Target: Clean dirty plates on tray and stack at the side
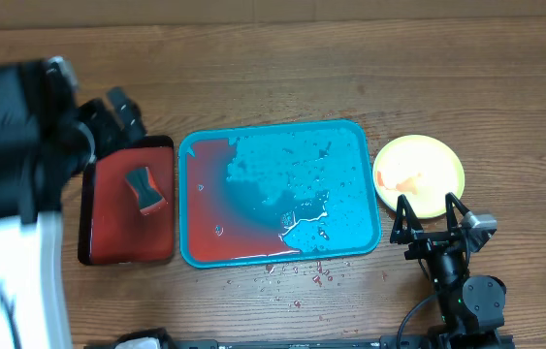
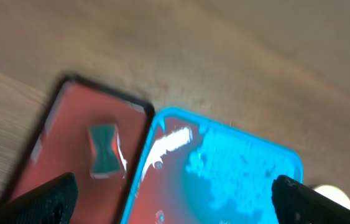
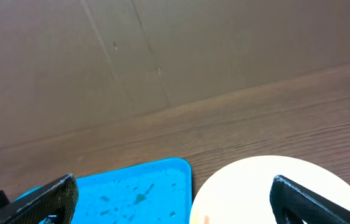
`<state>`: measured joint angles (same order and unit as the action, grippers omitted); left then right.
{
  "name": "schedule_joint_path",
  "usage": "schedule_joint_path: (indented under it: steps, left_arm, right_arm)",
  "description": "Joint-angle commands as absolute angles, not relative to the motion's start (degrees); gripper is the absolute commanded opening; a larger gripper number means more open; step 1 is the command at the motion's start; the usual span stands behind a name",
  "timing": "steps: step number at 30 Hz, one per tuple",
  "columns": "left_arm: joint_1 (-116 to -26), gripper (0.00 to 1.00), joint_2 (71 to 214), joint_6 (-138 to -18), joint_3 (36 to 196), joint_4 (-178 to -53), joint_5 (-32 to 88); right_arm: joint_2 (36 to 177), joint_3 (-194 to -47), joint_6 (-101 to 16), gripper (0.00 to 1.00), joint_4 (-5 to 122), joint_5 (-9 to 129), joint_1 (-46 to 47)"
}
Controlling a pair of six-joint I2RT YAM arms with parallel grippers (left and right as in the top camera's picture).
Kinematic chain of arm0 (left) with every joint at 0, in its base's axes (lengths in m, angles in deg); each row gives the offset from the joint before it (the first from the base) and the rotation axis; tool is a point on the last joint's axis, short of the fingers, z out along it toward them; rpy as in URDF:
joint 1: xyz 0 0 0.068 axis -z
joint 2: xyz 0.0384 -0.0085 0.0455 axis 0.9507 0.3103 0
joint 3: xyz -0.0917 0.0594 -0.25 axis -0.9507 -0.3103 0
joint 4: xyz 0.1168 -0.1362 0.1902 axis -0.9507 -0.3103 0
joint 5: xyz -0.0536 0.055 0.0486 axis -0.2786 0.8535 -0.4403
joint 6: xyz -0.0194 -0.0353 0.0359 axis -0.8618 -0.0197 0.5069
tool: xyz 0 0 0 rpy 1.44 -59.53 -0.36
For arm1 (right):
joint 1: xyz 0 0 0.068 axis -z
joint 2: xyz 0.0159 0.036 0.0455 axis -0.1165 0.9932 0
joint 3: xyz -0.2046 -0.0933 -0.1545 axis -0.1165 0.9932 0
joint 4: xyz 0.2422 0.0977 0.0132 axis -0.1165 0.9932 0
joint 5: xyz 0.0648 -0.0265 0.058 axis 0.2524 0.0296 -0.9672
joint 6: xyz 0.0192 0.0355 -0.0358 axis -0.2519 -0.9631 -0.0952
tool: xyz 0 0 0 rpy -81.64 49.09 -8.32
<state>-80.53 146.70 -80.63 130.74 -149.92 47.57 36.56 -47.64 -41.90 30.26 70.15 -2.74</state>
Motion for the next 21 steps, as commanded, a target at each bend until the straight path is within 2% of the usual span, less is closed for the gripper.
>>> schedule_joint_path:
  steps: [1,6,13,21]
  left_arm:
    - [-80.8,1.0,133.6,-78.7,127.8,-148.8,57.7]
    - [-81.8,1.0,116.6,-68.2,115.6,-139.9,57.4]
    - [-81.5,1.0,99.9,-45.2,93.4,-123.9,41.1]
    - [-81.5,1.0,93.8,-44.3,71.7,-101.7,36.9]
  right_arm:
    - [36.0,-47.1,-41.9,1.0,30.1,70.7,-2.9]
    - [36.0,-47.1,-41.9,1.0,30.1,70.7,-2.9]
    - [36.0,-47.1,-41.9,1.0,30.1,70.7,-2.9]
    - [36.0,-47.1,-41.9,1.0,30.1,70.7,-2.9]
